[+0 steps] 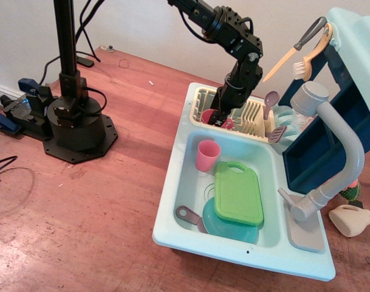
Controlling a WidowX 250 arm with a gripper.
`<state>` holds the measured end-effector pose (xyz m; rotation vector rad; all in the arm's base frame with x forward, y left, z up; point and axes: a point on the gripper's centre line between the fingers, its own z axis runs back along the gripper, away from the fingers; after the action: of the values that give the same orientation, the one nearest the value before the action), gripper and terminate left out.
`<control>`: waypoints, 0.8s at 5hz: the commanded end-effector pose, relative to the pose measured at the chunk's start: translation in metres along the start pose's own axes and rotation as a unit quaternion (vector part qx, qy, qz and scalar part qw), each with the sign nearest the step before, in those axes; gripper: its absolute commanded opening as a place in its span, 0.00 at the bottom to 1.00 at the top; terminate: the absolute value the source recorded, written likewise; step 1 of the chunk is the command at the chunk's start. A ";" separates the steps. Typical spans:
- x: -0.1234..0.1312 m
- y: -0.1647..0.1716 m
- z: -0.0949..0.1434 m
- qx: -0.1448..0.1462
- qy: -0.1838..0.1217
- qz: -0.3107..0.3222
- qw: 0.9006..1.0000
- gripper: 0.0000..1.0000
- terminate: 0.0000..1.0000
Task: Put cup from anywhere into sink
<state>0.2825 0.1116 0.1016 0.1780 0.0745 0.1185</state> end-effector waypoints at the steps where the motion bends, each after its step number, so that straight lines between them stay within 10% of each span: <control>1: 0.007 0.001 0.003 0.003 -0.009 0.004 1.000 1.00 0.00; 2: 0.011 0.000 0.007 0.016 -0.012 0.008 1.000 0.00 0.00; 4: 0.018 -0.004 0.006 0.015 -0.010 -0.007 1.000 0.00 0.00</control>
<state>0.2950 0.1145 0.0971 0.2083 0.0950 0.1169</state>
